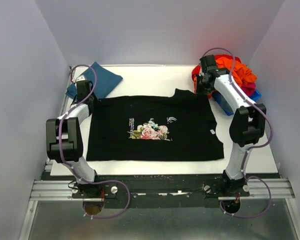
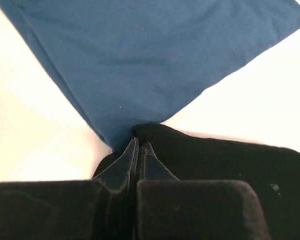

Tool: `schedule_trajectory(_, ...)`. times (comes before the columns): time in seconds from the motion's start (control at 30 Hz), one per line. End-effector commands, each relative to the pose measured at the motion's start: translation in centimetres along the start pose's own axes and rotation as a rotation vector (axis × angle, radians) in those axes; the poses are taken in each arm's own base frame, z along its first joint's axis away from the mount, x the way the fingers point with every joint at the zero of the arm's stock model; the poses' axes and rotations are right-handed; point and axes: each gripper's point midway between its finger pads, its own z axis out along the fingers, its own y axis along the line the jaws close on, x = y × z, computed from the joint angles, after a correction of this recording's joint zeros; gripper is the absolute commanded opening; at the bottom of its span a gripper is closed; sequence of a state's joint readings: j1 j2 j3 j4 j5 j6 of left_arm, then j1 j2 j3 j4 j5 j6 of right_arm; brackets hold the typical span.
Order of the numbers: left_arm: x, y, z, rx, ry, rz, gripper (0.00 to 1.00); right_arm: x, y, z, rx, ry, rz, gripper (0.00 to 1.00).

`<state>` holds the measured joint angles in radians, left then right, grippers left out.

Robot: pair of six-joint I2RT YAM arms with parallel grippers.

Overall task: Fold and stack the t-shirts
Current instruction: Fold the other side of the tshirt into a rectangle

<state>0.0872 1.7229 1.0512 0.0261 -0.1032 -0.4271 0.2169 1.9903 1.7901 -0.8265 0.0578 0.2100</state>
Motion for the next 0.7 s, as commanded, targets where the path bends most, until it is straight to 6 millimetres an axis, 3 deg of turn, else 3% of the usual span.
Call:
schedule_trajectory(0.0, -2.6, 0.2, -2.0, -0.015, -0.124, -0.013, 0.00, 0.3, 0.1, -2.6, -0.005, -0.045, 0.043, 0.01)
schedule_trajectory(0.67, 1.0, 4.1, -7.8, -0.095, -0.212, -0.123, 0.00, 8.9, -1.1, -6.8, -0.034, -0.069, 0.197, 0.01)
